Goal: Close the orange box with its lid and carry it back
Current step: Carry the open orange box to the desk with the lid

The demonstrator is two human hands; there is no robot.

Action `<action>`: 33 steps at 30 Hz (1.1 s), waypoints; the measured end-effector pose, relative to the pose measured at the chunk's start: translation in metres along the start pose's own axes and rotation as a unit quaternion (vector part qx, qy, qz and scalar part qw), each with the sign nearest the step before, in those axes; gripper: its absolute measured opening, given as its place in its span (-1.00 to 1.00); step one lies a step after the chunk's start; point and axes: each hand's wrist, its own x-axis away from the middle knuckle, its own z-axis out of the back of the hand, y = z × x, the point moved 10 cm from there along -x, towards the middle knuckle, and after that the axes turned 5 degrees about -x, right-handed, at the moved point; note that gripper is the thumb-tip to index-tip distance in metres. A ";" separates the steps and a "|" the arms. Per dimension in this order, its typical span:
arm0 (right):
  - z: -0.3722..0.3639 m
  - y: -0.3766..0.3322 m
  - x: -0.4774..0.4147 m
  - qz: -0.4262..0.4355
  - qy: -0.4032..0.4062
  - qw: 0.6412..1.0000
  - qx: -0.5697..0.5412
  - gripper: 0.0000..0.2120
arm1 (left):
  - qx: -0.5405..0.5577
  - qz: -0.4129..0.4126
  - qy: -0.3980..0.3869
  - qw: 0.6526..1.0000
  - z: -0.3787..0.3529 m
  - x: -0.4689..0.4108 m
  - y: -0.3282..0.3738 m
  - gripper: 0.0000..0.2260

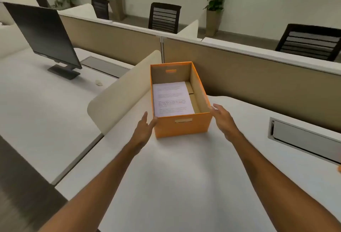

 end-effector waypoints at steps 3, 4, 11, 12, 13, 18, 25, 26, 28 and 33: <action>-0.006 0.008 -0.018 -0.053 0.002 0.995 -0.090 -0.55 | 0.134 0.063 -0.034 0.988 -0.012 -0.021 -0.009 -0.28; -0.009 0.009 -0.021 -0.069 -0.006 0.992 -0.108 -0.56 | 0.151 0.058 -0.052 0.985 -0.018 -0.025 -0.006 -0.36; -0.023 0.024 -0.041 -0.121 -0.022 0.979 -0.160 -0.58 | 0.244 0.117 -0.047 0.962 -0.028 -0.054 -0.028 -0.61; -0.024 0.025 -0.042 -0.128 -0.026 0.978 -0.164 -0.59 | 0.242 0.118 -0.046 0.962 -0.028 -0.055 -0.028 -0.70; -0.026 0.027 -0.043 -0.133 -0.033 0.976 -0.172 -0.62 | 0.237 0.114 -0.050 0.963 -0.029 -0.056 -0.027 -0.73; -0.028 0.032 -0.045 -0.133 -0.058 0.969 -0.201 -0.70 | 0.214 0.071 -0.063 0.972 -0.027 -0.061 -0.022 -0.58; -0.018 0.031 -0.028 -0.107 -0.047 0.973 -0.198 -0.68 | 0.183 0.050 -0.038 0.981 -0.012 -0.049 -0.019 -0.60; -0.014 0.032 -0.024 -0.104 -0.042 0.974 -0.198 -0.66 | 0.180 0.047 -0.040 0.982 -0.012 -0.045 -0.017 -0.61; -0.004 0.034 -0.012 -0.097 -0.030 0.975 -0.198 -0.65 | 0.175 0.037 -0.044 0.983 -0.015 -0.036 -0.012 -0.62; 0.026 0.043 0.023 -0.086 -0.005 0.975 -0.204 -0.66 | 0.161 0.021 -0.057 0.985 -0.033 -0.008 0.000 -0.65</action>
